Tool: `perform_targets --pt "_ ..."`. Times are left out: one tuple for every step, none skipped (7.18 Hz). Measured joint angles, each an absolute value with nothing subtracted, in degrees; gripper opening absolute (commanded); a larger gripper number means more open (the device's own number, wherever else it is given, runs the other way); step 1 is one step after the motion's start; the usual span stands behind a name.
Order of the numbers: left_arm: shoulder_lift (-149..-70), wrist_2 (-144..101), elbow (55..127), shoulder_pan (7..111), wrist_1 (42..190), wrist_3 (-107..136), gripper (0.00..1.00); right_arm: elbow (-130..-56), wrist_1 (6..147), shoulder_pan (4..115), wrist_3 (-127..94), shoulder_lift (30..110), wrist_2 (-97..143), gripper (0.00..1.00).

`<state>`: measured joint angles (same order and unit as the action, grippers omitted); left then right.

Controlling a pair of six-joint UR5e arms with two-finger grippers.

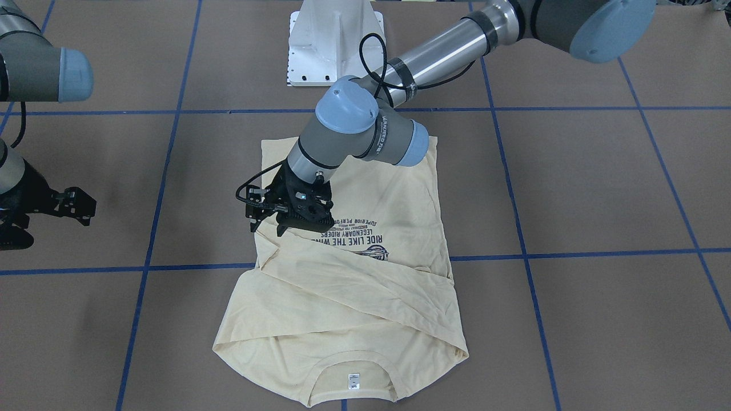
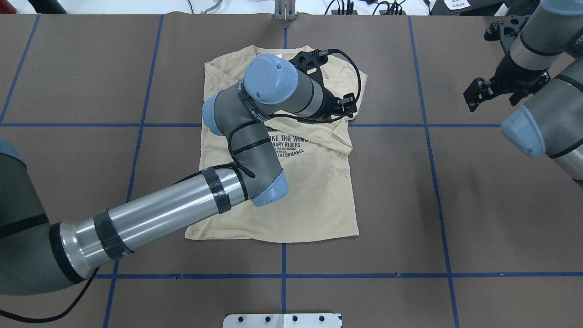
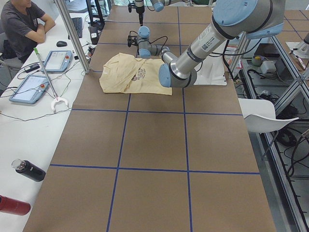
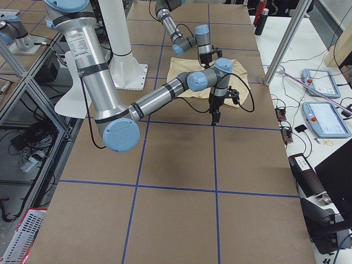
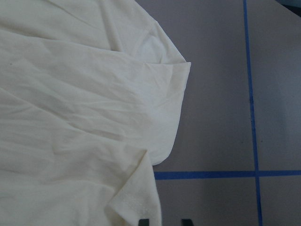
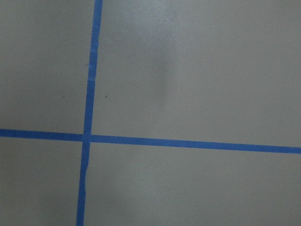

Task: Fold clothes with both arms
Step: 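Release the sleeve and move both grippers to the shirt's side edges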

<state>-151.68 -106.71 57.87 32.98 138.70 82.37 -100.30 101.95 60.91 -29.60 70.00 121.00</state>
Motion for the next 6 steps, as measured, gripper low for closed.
perform_targets --pt "-151.5 -106.5 58.2 33.3 139.2 82.3 1.0 -100.3 102.0 60.9 -29.6 69.9 121.7 1.0" --pt "-150.3 -106.9 60.0 34.0 139.2 82.2 1.0 -100.3 101.8 60.9 -29.8 69.8 123.4 1.0" --pt "-146.8 -108.8 64.7 35.3 138.5 82.2 1.0 -100.5 101.1 60.9 -30.6 69.6 125.8 1.0" --pt "-141.9 -111.3 71.4 36.8 136.1 82.1 1.0 -100.9 98.9 60.6 -33.3 69.6 127.8 1.0" --pt "-137.3 -112.6 78.9 38.0 131.6 81.7 1.0 -101.3 94.6 59.4 -38.7 70.0 128.6 1.0" --pt "-133.4 -113.1 86.0 38.9 126.4 80.5 1.0 -101.7 88.2 56.9 -47.2 70.5 128.9 1.0"
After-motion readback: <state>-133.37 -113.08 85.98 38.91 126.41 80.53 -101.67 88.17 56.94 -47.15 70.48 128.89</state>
